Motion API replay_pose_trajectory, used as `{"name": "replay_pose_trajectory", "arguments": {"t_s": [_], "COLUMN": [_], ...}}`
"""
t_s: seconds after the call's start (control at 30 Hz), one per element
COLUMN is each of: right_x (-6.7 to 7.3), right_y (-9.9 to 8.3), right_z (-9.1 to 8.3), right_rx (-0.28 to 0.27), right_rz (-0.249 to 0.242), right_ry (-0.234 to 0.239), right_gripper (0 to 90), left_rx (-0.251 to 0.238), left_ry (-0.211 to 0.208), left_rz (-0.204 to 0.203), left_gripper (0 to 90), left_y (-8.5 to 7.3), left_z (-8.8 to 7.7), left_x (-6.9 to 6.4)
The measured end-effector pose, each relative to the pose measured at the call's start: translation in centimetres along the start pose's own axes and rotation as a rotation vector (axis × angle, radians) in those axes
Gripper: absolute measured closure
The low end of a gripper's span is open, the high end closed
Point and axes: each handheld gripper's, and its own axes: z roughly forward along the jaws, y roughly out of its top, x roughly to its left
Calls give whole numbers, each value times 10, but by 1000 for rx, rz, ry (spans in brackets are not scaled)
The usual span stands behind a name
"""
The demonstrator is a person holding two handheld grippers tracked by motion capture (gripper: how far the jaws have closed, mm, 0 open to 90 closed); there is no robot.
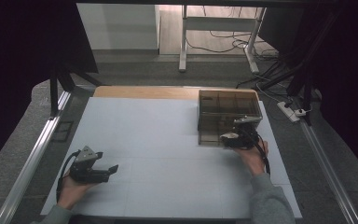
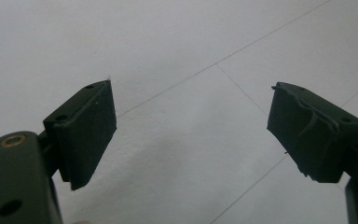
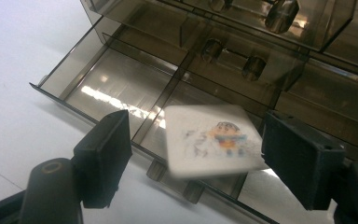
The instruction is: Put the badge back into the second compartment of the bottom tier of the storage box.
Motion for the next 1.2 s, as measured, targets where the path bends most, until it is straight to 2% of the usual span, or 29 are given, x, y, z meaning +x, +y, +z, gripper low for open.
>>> {"name": "replay_pose_trajectory", "arguments": {"t_s": [0.5, 0.53, 0.97, 1.2], "right_x": [1, 2, 9, 12], "right_y": [-2, -2, -13, -22], "right_z": [-11, -13, -26, -36], "right_rx": [-55, -70, -130, -166], "right_rz": [-17, -29, -137, -151], "right_ry": [46, 66, 162, 211], "right_gripper": [247, 247, 247, 249], "left_rx": [-5, -6, -9, -11], "left_ry": [-6, -5, -2, -13], "left_rz": [-8, -9, -1, 12], "left_gripper": [152, 152, 152, 152], "left_y": [1, 1, 1, 0], "left_z": [0, 0, -1, 0], "left_x": [1, 1, 0, 0]}}
